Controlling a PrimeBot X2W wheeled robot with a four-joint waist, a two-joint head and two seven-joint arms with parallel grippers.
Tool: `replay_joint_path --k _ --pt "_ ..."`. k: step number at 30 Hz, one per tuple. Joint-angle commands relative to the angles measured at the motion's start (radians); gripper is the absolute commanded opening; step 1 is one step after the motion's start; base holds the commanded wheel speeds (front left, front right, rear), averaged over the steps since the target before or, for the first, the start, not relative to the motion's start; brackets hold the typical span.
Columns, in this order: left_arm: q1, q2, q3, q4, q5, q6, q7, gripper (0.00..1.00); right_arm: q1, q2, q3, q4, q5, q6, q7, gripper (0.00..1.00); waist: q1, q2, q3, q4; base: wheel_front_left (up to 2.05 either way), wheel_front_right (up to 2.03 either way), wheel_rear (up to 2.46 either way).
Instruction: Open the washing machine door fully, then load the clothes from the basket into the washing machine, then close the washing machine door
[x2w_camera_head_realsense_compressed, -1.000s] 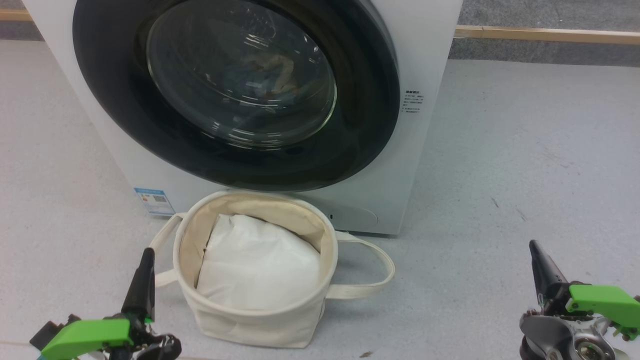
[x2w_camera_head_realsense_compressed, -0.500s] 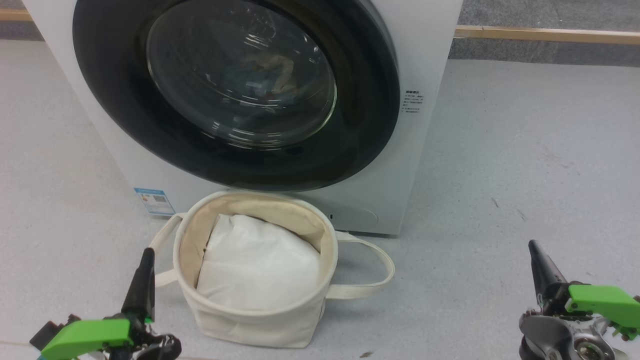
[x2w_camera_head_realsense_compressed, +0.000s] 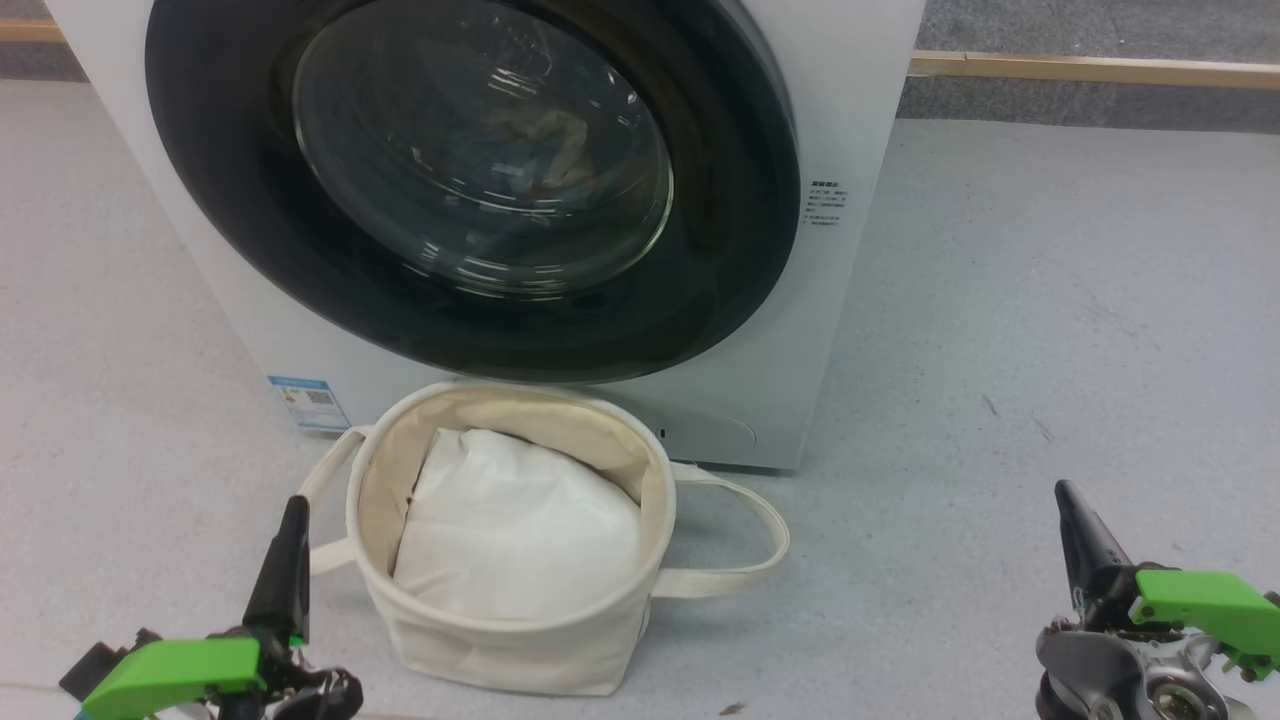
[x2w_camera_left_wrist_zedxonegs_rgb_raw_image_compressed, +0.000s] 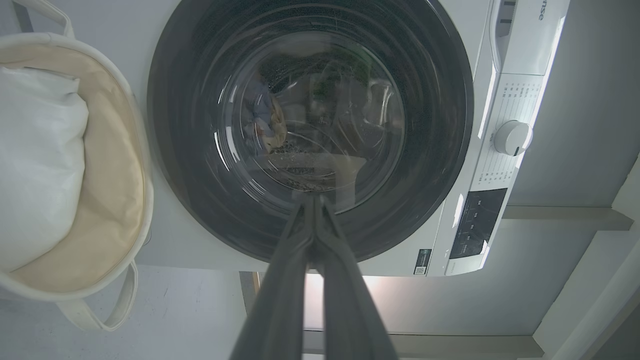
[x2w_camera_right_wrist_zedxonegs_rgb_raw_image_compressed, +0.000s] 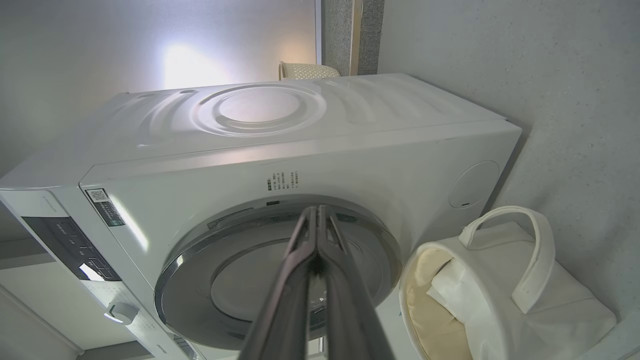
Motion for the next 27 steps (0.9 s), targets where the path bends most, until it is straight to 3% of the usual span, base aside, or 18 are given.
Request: replay_joint_path --k 1,27 --pt "-0.022 0.005 0.035 -0.038 -0.003 0.0 0.008 0.0 -0.012 -0.01 0.025 -0.04 0.007 0.0 -0.005 0.0 0.0 0.0 0.0 0.0 0.0 0.0 0.0" --pt "-0.022 0.005 0.035 -0.038 -0.003 0.0 0.008 0.0 -0.011 -0.018 0.034 -0.04 0.016 0.0 -0.013 0.0 0.0 0.0 0.0 0.0 0.0 0.0 0.0"
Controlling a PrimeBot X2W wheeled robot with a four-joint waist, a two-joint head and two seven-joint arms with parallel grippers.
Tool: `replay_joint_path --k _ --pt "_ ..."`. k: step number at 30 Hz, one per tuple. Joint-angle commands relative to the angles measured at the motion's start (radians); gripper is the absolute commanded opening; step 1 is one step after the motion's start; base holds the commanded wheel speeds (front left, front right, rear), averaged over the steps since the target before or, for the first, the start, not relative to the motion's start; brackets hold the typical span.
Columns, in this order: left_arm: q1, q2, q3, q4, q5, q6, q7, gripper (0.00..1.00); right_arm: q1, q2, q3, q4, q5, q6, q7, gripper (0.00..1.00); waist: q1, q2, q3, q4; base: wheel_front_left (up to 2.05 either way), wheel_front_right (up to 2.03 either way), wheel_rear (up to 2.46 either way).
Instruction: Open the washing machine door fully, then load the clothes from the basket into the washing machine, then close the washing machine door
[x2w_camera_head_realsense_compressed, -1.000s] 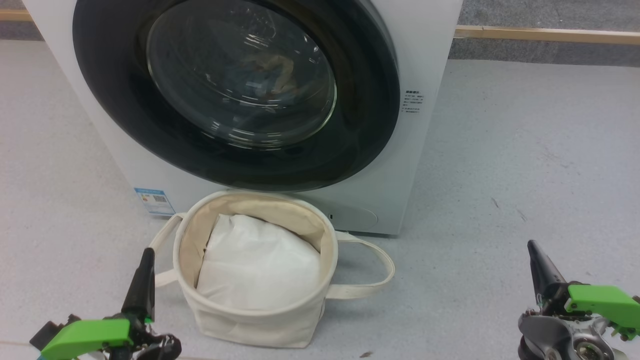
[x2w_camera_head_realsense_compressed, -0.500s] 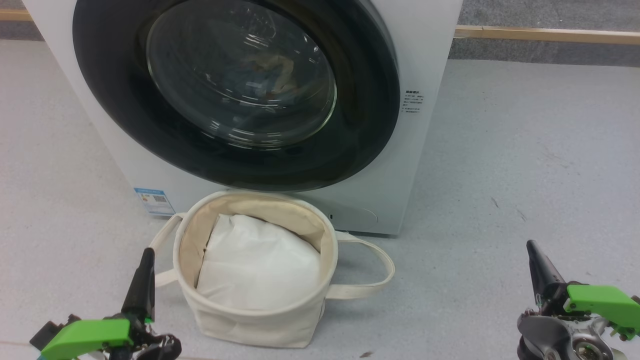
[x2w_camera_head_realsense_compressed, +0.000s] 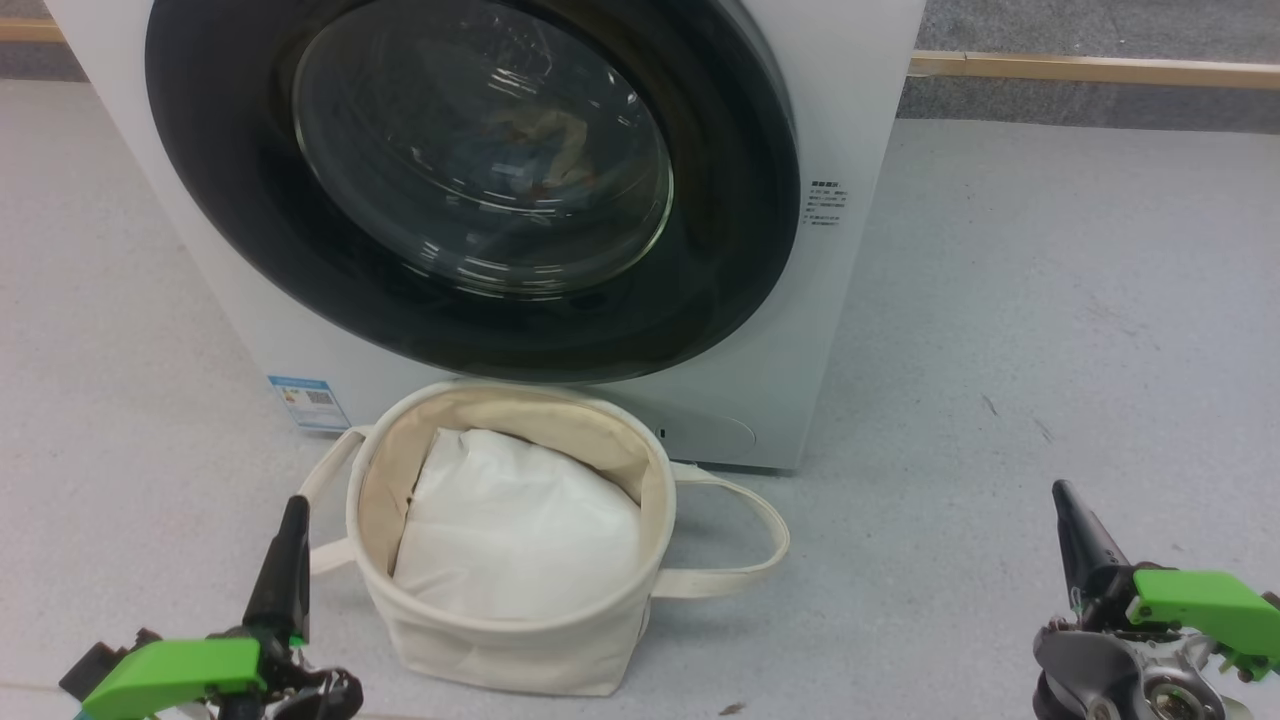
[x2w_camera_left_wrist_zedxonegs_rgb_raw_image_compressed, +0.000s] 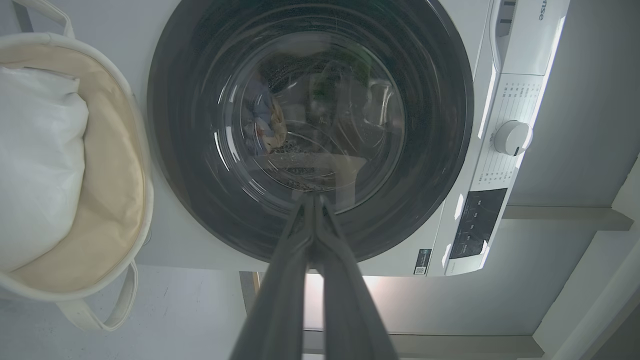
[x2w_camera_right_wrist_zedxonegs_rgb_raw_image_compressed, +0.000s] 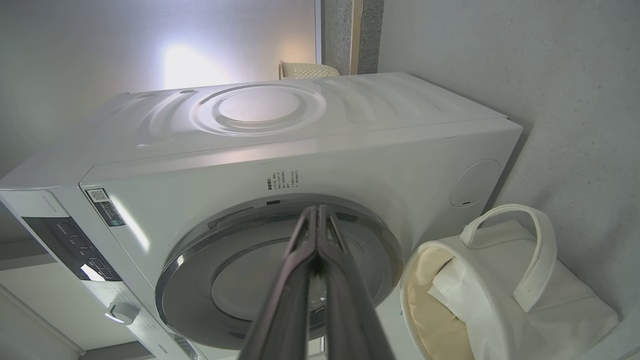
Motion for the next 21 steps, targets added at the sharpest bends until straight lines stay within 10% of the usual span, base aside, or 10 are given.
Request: replay_joint_path --k 1,21 --pt "-0.022 0.005 0.035 -0.038 -0.003 0.0 0.008 0.0 -0.011 -0.015 0.025 -0.04 0.006 0.0 -0.004 0.0 0.0 0.0 0.0 0.0 0.0 0.0 0.0" --pt "-0.022 0.005 0.035 -0.038 -0.003 0.0 0.008 0.0 -0.011 -0.022 0.033 -0.041 0.014 0.0 -0.011 0.0 0.0 0.0 0.0 0.0 0.0 0.0 0.0"
